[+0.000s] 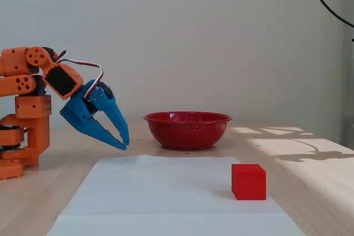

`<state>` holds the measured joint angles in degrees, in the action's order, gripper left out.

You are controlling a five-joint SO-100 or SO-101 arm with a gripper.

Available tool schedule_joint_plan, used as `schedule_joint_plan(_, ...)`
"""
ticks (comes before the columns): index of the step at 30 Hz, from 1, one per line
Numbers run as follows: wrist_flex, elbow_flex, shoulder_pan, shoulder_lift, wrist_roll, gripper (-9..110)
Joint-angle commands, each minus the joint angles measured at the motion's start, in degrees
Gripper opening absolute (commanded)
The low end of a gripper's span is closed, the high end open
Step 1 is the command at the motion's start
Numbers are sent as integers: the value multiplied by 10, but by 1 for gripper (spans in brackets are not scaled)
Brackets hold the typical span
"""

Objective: Grasp the red cube and put it in the red bowl

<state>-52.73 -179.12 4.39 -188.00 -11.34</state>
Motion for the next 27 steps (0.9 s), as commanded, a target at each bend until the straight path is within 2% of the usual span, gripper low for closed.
schedule_joint_plan(1,-2,-8,2,-6,11,0)
schedule_joint_plan(21,-4,-7,2,-4,16,0)
schedule_joint_plan(27,-30,48,-2,54,29,0)
